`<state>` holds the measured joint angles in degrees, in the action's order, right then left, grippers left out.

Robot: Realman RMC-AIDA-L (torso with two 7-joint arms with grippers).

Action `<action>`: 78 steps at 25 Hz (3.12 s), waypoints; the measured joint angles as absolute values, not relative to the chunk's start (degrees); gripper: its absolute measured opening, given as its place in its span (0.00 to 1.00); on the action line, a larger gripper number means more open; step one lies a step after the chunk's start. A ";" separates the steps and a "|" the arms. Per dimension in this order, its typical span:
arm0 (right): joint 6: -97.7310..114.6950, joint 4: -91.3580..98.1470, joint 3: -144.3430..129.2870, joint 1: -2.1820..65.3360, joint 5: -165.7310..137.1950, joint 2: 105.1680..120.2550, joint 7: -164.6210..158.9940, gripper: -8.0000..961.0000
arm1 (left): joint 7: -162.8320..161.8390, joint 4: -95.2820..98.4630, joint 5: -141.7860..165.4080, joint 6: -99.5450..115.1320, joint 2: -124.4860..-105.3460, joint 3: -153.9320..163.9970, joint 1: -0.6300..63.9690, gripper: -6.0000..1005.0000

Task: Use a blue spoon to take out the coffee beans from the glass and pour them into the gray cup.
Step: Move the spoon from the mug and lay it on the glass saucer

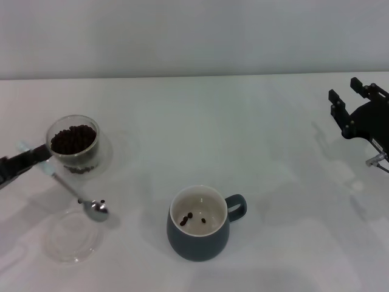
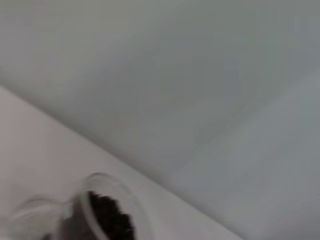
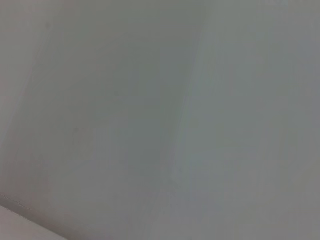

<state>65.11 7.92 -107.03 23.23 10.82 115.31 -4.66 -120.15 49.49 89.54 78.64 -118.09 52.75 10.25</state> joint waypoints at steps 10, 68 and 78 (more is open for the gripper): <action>65.04 7.74 -105.99 22.48 10.98 115.31 -4.66 0.49 | -119.21 47.15 92.55 78.80 -117.60 48.87 7.56 0.13; 64.59 7.67 -105.91 22.50 10.90 115.31 -4.66 0.49 | -116.16 40.85 100.63 74.91 -117.41 47.02 12.94 0.14; 64.54 7.61 -105.70 22.35 10.93 115.31 -4.66 0.49 | -116.39 40.51 102.09 75.10 -117.33 47.19 13.54 0.15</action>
